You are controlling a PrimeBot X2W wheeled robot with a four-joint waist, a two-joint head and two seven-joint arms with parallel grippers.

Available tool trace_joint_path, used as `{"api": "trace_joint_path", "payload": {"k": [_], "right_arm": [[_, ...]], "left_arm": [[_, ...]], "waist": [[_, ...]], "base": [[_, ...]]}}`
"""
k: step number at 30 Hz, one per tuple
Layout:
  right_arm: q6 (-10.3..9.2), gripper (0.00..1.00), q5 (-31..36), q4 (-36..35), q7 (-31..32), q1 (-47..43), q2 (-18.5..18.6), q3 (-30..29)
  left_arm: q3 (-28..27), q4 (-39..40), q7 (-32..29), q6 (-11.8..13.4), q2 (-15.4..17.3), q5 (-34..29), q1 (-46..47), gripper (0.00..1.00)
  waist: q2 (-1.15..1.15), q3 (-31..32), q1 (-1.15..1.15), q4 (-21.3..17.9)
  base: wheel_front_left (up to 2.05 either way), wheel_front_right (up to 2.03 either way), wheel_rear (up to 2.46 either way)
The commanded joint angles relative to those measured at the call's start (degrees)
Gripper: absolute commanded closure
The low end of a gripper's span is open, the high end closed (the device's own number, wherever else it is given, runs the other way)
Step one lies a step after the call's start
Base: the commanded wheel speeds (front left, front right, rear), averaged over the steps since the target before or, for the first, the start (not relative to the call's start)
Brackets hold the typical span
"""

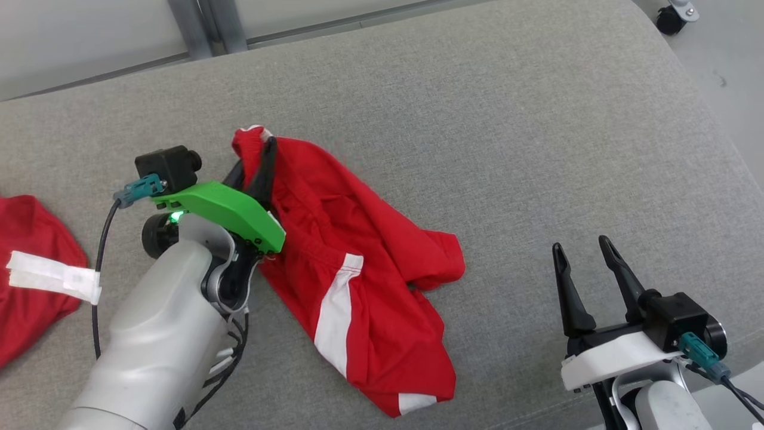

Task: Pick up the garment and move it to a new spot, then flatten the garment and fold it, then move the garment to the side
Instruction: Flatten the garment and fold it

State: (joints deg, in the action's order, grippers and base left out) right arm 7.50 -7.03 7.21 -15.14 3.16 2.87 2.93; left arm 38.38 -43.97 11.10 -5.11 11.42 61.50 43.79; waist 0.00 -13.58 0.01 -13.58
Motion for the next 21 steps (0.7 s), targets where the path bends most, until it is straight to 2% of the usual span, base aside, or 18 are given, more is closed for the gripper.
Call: {"api": "trace_joint_path", "payload": {"k": [1,4,8,12,16,21], "right_arm": [[-0.02,0.00,-0.4,0.1,0.0,0.6,0.1,0.0],[-0.02,0.00,-0.2,0.2,0.0,0.2,0.0,-0.4],[-0.02,0.00,0.1,0.5,0.0,-0.9,0.0,-1.2],[-0.02,0.00,0.4,0.8,0.0,-2.5,0.1,-2.0],[-0.02,0.00,0.8,0.6,0.0,-3.5,0.0,-2.1],[-0.02,0.00,0.7,0.8,0.0,-3.8,0.1,-1.9]], "left_arm": [[0.4,-1.7,0.9,-0.4,0.2,-1.4,1.4,0.00],[1.2,-5.7,2.8,0.1,1.1,-4.2,1.8,0.00],[3.2,-7.1,3.8,0.9,2.4,-8.6,0.6,0.00],[4.5,-6.9,3.7,4.8,4.3,-11.7,-2.5,0.00],[6.7,-2.5,3.0,7.4,4.9,-14.4,-3.0,0.00],[13.0,8.6,-3.7,6.3,4.3,-17.8,-4.0,0.00]], "waist": [[0.00,-0.8,-0.01,-0.7],[0.00,0.0,-0.01,-0.4],[0.00,2.2,-0.01,0.6],[0.00,5.3,-0.01,2.1],[0.00,6.6,-0.01,3.9],[0.00,7.2,-0.01,5.2]], "base": [[0.00,0.00,0.00],[0.00,0.00,0.00],[0.00,0.00,0.00],[0.00,0.00,0.00],[0.00,0.00,0.00],[0.00,0.00,0.00]]}}
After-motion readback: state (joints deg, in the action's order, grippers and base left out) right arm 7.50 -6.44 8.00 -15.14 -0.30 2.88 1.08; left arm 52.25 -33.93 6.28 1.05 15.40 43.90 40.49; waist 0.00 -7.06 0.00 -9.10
